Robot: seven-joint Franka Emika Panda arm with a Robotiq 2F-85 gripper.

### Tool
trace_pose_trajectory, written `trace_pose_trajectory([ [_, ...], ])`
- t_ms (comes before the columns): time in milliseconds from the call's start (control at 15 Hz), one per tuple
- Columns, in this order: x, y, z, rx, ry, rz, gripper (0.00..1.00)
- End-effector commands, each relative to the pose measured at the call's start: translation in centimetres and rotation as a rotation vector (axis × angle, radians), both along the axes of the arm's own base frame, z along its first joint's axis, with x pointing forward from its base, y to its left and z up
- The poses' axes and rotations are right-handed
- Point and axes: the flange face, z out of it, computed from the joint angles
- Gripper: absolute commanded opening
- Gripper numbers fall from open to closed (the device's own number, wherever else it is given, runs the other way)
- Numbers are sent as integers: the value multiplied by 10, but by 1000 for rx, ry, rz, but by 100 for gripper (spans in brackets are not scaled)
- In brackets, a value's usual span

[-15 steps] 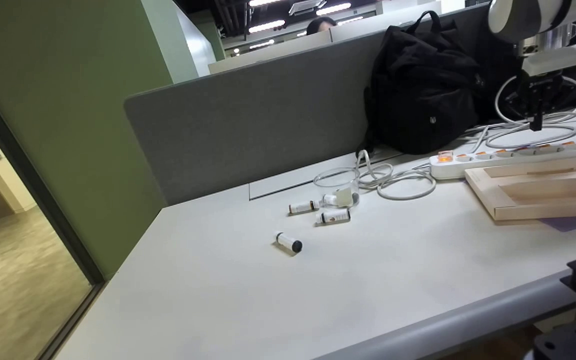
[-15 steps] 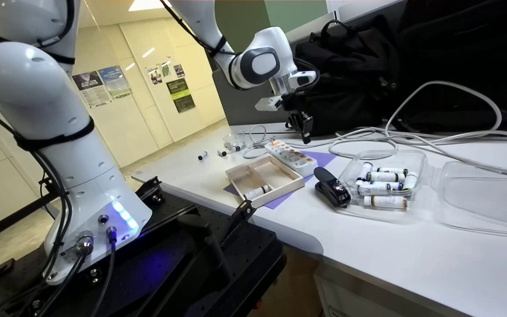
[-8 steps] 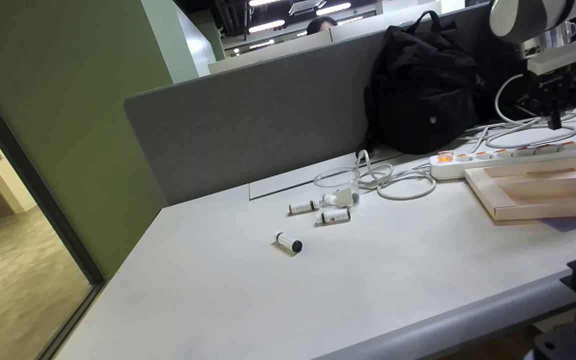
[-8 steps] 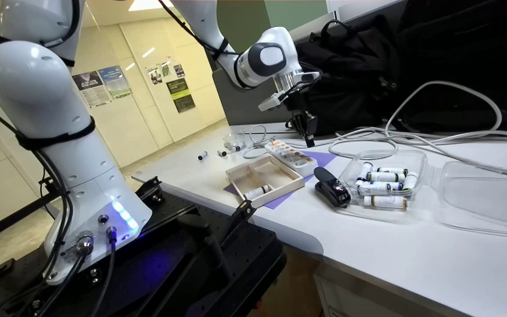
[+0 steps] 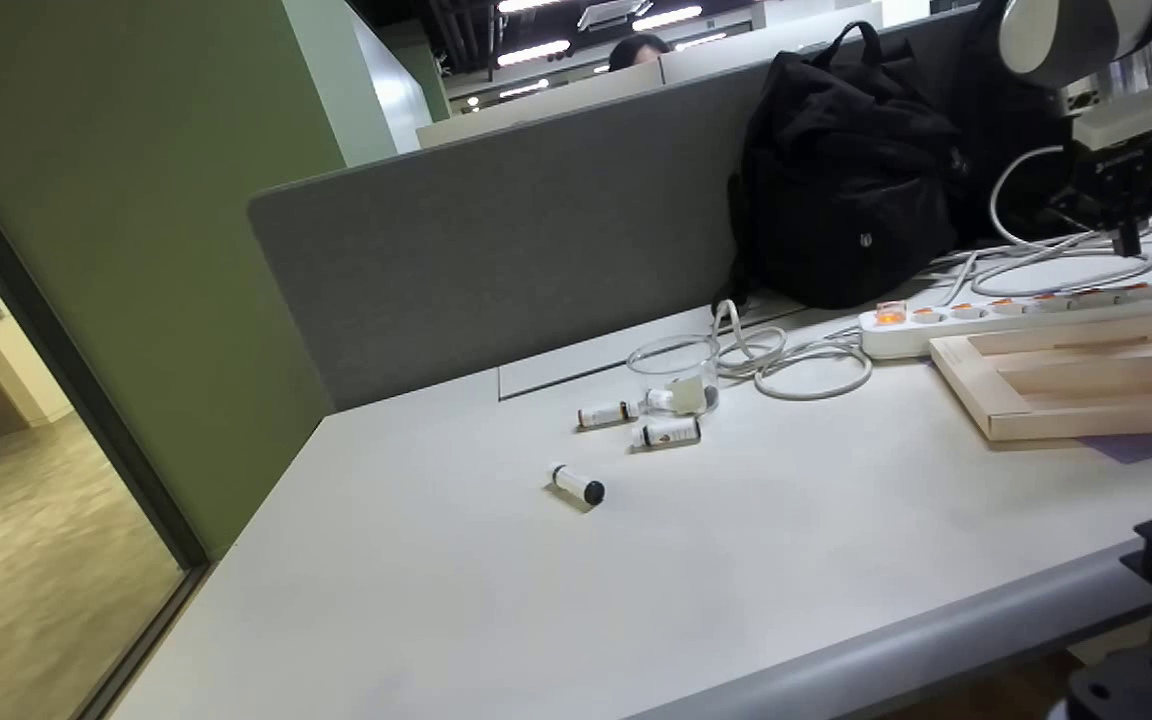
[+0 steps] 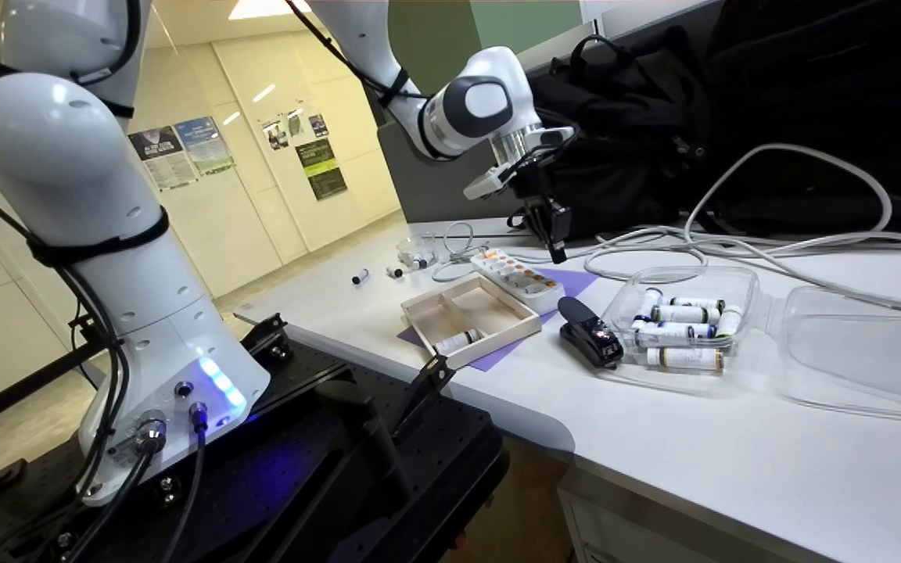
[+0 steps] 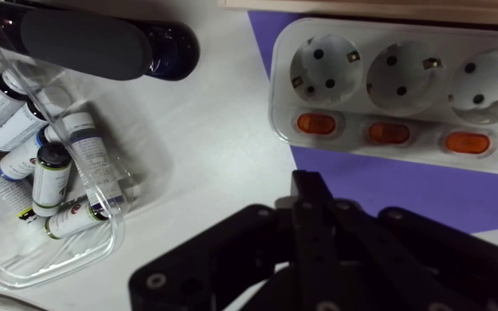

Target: Turn on the last switch on the extension cord

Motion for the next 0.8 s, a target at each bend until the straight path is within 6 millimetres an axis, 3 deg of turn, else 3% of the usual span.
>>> trace_pose_trajectory([
  [0,-11,-4,2,17,14,-37,0],
  [400,-26,-15,-3,55,-24,-78,0],
  [733,-29,-9,-8,110,-89,-94,0],
])
